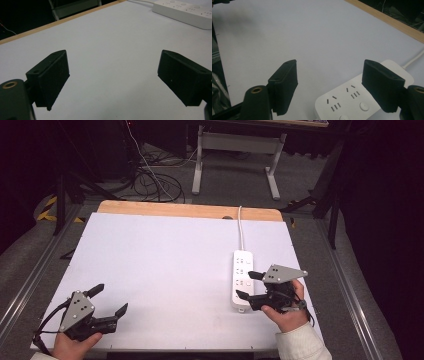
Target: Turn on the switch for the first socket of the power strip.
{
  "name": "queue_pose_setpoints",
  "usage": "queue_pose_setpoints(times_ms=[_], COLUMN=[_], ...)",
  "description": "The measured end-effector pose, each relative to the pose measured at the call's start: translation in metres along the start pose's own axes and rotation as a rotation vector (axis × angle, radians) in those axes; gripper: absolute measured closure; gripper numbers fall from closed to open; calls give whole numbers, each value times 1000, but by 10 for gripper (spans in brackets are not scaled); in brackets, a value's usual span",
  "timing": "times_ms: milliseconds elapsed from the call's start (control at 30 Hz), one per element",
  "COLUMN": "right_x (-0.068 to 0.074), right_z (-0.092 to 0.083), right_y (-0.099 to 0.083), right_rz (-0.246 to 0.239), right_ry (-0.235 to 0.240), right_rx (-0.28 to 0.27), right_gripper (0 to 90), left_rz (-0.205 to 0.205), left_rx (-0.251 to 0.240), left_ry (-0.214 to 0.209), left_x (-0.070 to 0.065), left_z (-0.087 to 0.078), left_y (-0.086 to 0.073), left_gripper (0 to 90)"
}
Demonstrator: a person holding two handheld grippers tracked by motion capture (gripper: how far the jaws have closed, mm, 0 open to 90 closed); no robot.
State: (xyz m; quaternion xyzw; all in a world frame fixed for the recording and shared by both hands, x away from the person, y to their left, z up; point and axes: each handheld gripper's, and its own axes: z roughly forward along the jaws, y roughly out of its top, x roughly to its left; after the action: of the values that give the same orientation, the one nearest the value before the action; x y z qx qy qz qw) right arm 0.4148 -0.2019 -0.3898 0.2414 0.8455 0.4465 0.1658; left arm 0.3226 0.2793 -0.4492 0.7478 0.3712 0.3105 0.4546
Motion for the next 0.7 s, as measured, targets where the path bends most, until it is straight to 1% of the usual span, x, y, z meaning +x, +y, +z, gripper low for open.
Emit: queue_pose_setpoints(times_ms=[167,200,300,333,400,467,500,533,600,700], right_x=[-5,-9,-12,-16,-18,-21,-21,-23,-25,-29], right_z=[1,3,4,5,7,9,9,11,12,14], right_y=[3,3,3,4,5,5,5,6,7,8], right_rz=[6,14,20,28,39,50,50,48,46,45], right_ry=[-7,-11,-18,-22,-25,-6,-6,-14,-19,-37], right_rx=[0,2,-1,3,10,-8,-8,-25,-28,-25], right_gripper=[290,290,290,291,326,350,350,367,384,412], left_rz=[0,0,2,3,2,1,2,2,2,0], left_rx=[-4,-4,-2,-2,-2,-3,-2,-2,-4,-4], left_ry=[-1,-1,-2,-2,-1,-1,-1,-2,-1,2], left_x=[0,0,0,0,0,1,1,0,0,1], left_z=[0,0,0,0,0,0,0,0,0,-1], left_y=[0,0,0,0,0,0,0,0,0,0], left_gripper=[107,107,107,107,107,107,107,107,107,107])
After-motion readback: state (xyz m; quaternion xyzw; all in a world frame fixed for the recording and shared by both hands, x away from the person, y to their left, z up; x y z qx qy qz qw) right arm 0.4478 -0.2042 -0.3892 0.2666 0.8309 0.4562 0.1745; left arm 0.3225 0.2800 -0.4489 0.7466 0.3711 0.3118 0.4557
